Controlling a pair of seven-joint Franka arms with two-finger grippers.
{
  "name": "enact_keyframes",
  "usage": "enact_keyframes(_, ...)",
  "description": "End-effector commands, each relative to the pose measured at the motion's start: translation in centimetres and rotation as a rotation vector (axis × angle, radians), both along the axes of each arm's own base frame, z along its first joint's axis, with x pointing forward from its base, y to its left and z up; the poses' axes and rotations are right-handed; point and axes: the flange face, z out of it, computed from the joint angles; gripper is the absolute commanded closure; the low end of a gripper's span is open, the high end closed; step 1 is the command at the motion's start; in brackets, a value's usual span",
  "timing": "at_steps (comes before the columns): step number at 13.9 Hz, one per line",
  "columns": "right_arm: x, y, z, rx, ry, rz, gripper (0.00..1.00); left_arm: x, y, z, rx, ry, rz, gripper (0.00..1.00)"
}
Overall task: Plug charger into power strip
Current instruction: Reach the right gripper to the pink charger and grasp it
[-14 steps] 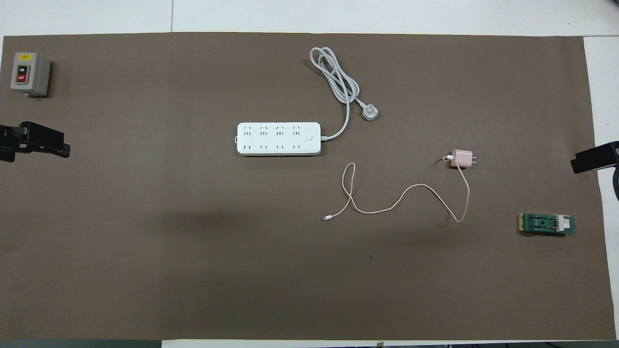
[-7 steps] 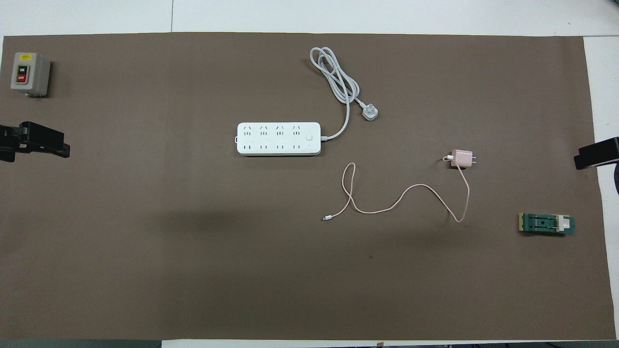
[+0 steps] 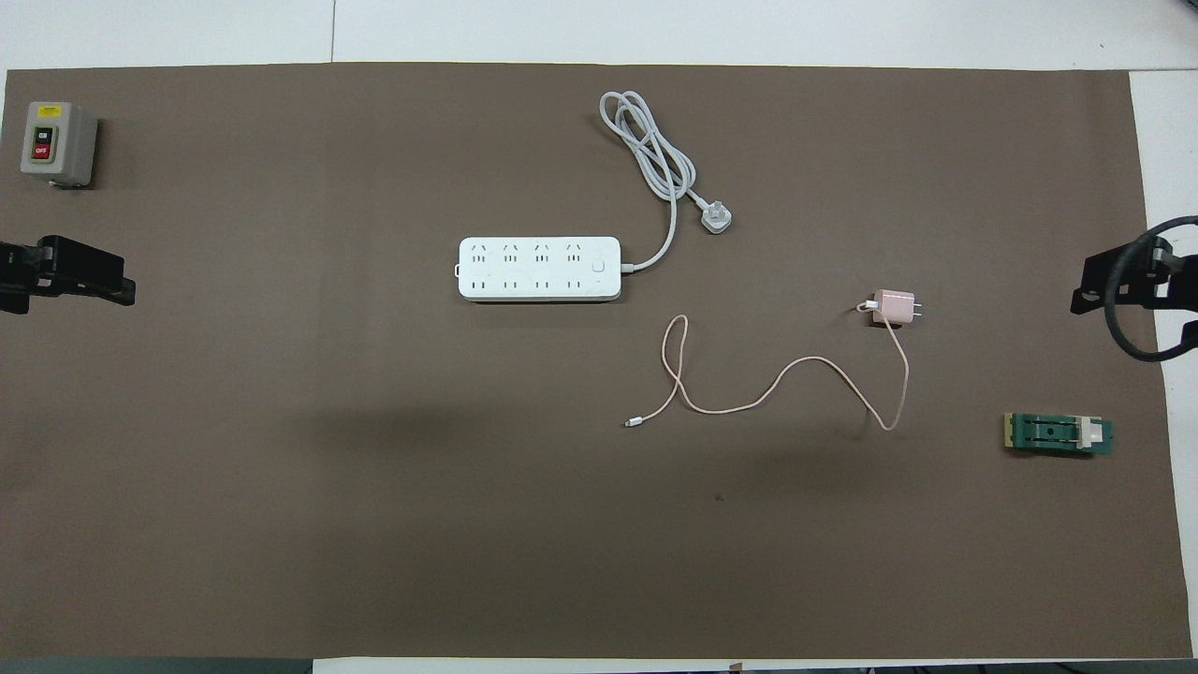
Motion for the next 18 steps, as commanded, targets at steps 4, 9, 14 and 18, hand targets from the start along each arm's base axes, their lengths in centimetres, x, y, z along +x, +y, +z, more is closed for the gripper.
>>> enact_keyframes(4,1.5,-0.9,-4.1,0.112,0.028,-0.354,0.0,-0.9,-0.1,0.2,0.006,0.004,0.011,0.0)
enact_keyframes(9,4.1,-3.6,-8.9,0.23,0.088,-0.627,0.0,-0.9,-0.1,0.2,0.006,0.004,0.011,0.0)
enact_keyframes(14,5.8,-3.7,-14.1,0.326,0.15,-0.807,0.0,-0.9,-0.1,0.2,0.006,0.004,0.011,0.0)
enact_keyframes(18,6.1,-4.0,-18.9,0.399,0.178,-0.894,0.0,-0.9,-0.1,0.2,0.006,0.004,0.011,0.0)
